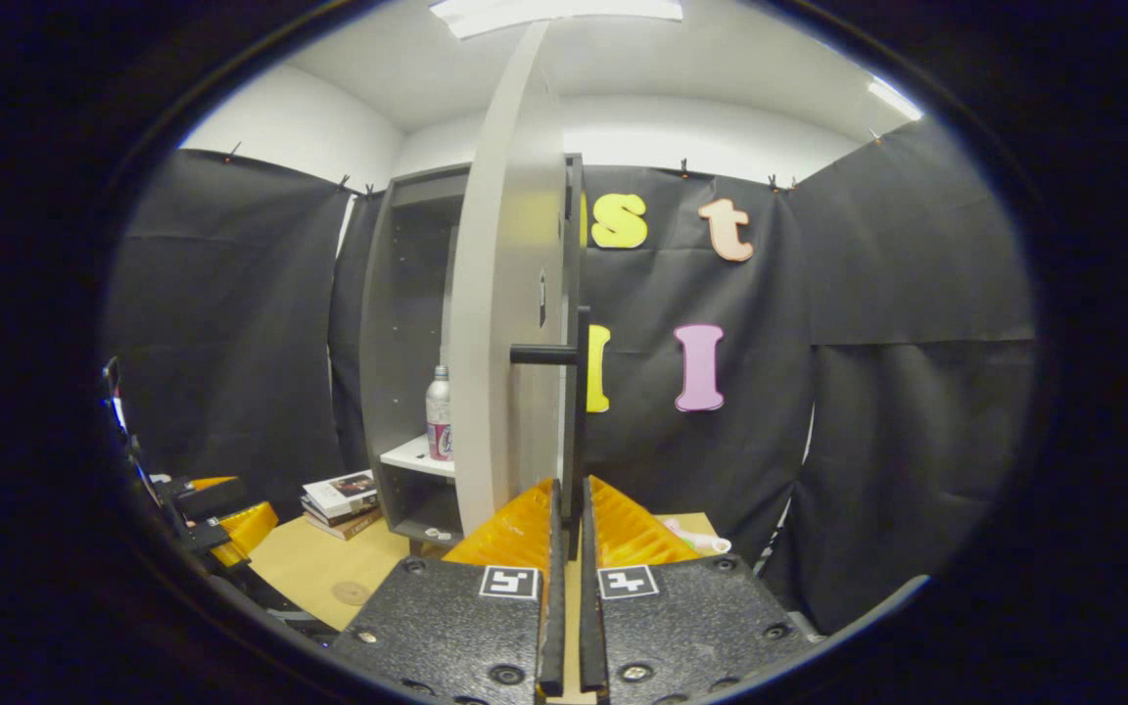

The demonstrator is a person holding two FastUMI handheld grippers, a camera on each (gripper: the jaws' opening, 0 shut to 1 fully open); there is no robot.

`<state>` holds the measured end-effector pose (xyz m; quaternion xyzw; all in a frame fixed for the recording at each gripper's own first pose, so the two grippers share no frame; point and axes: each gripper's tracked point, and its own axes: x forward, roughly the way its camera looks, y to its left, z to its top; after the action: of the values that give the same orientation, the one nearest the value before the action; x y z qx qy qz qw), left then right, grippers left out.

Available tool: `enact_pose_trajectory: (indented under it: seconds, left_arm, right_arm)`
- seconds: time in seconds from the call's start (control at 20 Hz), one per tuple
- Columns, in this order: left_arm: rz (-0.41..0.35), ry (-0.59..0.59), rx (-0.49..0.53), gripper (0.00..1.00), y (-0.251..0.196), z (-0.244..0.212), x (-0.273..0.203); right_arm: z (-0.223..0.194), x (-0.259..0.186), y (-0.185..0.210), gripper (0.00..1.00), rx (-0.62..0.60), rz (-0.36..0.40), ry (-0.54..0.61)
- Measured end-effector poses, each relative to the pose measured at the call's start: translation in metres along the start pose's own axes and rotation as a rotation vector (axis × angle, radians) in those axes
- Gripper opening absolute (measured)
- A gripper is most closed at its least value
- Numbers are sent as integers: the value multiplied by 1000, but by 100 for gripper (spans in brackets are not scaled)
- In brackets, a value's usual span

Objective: Open the cabinet door with the right hand, grasp the bottle in the cabinet with the left hand and place it on the coaster, then close the cabinet door with the right hand.

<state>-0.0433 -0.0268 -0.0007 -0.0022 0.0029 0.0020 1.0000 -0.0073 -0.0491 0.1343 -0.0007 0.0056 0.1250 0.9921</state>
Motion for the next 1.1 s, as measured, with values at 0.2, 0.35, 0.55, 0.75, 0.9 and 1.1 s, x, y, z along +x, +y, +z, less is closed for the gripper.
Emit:
enact_pose_trajectory:
  seconds: [0.2,0.35,0.55,0.75,0.9,1.1]
  left_arm:
    - [14,7,-7,94,7,-5,-2]
    - [-1,20,-23,94,6,-9,-1]
    - [-9,26,-25,95,3,-9,-2]
    - [-8,16,-19,95,3,-7,1]
    - [1,6,-19,95,6,-2,3]
    - [-9,-28,-32,94,6,10,14]
  right_arm:
    - [-13,-25,1,10,12,-24,-40]
    - [-37,-28,-8,9,44,-56,-37]
    - [-41,-29,-29,23,66,-113,-34]
    - [-33,-27,-36,62,36,-124,-55]
    - [-29,-22,-35,78,22,-113,-64]
    - [-25,-15,-36,98,20,-105,-84]
